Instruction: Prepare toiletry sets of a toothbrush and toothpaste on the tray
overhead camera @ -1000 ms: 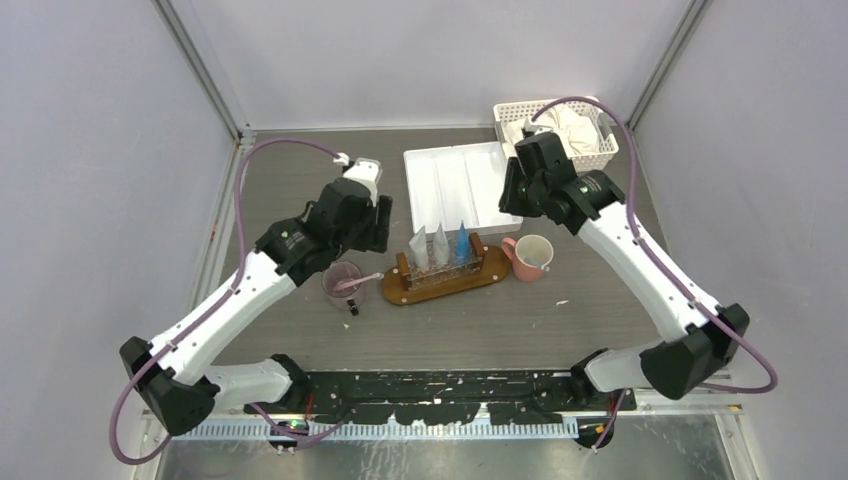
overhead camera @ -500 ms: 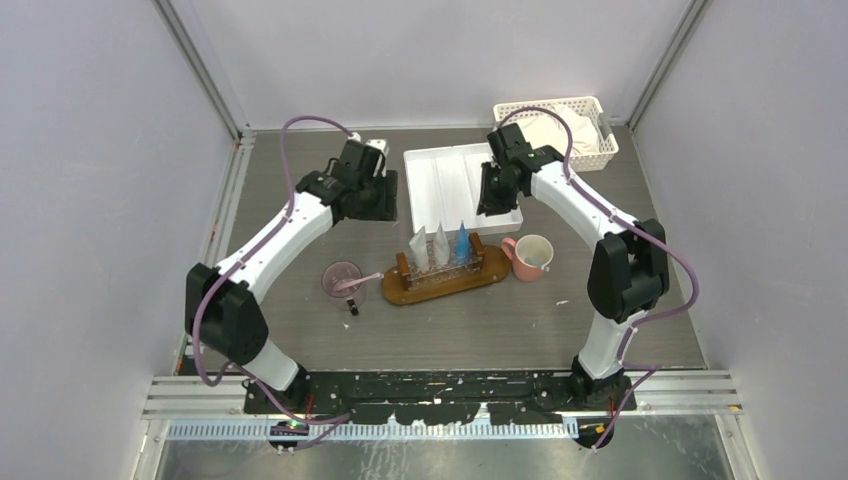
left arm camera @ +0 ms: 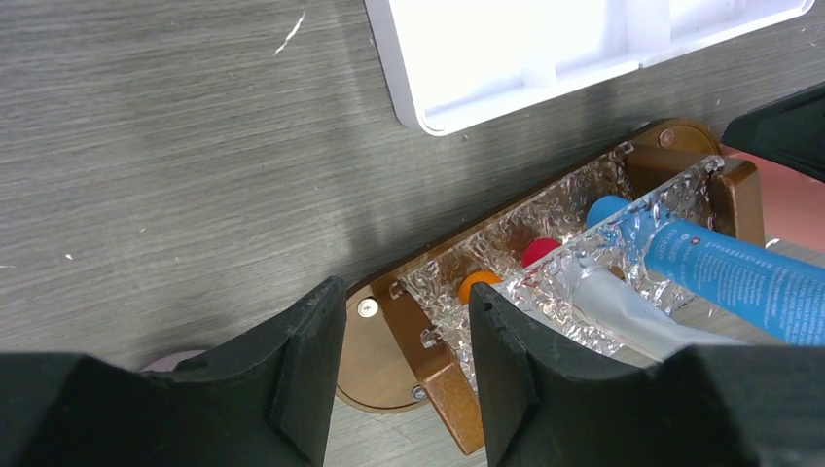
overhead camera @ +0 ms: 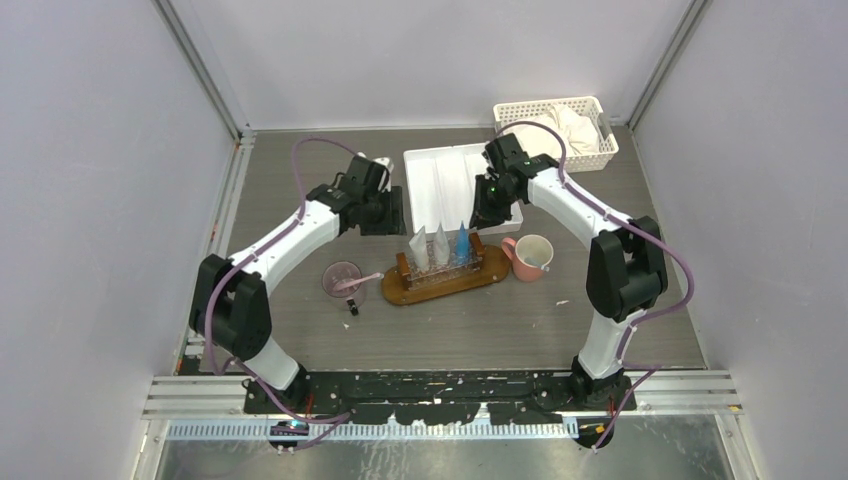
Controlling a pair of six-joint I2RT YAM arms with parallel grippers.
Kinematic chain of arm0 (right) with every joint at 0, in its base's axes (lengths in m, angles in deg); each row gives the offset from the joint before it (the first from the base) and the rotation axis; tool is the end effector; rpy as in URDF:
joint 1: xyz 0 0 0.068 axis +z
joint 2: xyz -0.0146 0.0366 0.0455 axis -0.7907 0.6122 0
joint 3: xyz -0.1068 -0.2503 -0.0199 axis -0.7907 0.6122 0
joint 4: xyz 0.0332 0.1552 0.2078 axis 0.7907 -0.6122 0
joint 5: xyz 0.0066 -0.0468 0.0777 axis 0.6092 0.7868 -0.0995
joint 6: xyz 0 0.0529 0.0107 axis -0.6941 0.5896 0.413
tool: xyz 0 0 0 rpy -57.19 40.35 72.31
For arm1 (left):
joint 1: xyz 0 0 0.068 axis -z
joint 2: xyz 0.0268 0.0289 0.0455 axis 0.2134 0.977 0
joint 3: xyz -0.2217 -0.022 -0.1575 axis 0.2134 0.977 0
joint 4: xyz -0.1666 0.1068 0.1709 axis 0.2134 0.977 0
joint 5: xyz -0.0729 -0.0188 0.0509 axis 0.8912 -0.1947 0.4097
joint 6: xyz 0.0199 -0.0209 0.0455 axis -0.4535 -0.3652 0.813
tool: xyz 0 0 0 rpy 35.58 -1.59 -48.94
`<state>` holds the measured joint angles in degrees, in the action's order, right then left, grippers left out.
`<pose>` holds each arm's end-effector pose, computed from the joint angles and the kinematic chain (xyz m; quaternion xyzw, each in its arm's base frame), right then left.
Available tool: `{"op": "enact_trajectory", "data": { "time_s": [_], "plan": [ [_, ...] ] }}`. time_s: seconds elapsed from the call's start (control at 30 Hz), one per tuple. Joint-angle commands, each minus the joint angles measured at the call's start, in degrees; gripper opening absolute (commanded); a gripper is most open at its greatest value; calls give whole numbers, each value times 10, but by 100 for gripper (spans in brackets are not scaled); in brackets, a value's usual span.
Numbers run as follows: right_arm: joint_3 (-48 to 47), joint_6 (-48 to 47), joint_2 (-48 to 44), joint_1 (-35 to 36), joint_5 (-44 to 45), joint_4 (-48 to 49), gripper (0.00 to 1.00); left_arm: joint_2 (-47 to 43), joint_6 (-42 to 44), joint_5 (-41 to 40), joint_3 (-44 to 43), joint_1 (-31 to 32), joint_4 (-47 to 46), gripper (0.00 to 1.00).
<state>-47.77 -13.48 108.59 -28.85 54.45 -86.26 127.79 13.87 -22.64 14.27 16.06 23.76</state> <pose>0.3516 0.1596 0.2489 -0.0044 0.9677 0.1820 0.1744 0.3020 -0.1663 0.2710 0.0146 0.9438 -0.1869 0.2724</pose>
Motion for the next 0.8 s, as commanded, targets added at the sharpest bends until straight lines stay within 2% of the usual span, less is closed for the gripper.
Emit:
{"op": "enact_trajectory", "data": {
  "time_s": [0.0,0.77],
  "plan": [
    [6,-9,-16,3,-36,20,25,-6,-17,21,11,0,-36,50],
    [46,-19,-50,12,-22,19,24,-37,-58,12,86,42,-79,48]
  ]
}}
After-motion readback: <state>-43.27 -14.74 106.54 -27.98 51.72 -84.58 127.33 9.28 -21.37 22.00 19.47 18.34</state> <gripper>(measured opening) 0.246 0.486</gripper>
